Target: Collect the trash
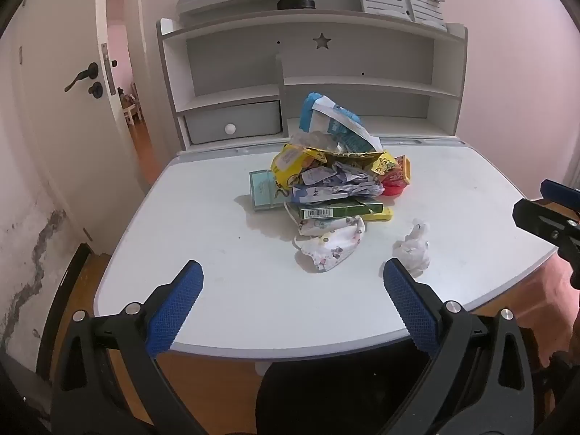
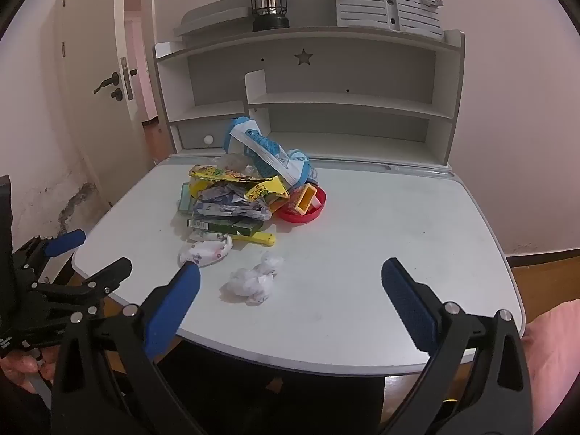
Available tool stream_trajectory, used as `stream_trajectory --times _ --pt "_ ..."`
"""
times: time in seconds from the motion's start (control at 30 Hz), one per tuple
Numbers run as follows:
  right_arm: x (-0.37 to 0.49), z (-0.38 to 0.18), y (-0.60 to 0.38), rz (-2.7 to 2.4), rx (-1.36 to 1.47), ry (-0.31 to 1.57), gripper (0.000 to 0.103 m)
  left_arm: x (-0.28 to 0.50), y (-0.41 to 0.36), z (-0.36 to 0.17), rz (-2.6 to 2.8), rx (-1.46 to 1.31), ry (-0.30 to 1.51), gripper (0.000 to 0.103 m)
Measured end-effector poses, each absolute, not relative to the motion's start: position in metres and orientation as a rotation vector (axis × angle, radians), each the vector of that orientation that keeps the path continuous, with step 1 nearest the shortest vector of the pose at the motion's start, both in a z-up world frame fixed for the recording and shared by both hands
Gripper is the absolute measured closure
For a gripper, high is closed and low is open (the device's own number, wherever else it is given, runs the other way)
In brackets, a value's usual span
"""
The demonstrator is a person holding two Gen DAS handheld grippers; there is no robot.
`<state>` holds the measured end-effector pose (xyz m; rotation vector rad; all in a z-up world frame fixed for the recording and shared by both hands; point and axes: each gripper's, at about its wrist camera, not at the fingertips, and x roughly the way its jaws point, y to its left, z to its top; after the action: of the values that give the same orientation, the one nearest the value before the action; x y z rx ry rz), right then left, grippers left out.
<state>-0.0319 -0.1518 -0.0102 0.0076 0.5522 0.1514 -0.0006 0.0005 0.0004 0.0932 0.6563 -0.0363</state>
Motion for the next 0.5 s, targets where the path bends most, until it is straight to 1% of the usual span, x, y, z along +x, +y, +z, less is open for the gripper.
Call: stream_trajectory --times 0.5 --pt "-0.0342 -0.0094 -0.1513 0.158 0.016 0.536 0.006 0.0043 0.0022 -0.0066 -0.022 0.081 0.681 0.006"
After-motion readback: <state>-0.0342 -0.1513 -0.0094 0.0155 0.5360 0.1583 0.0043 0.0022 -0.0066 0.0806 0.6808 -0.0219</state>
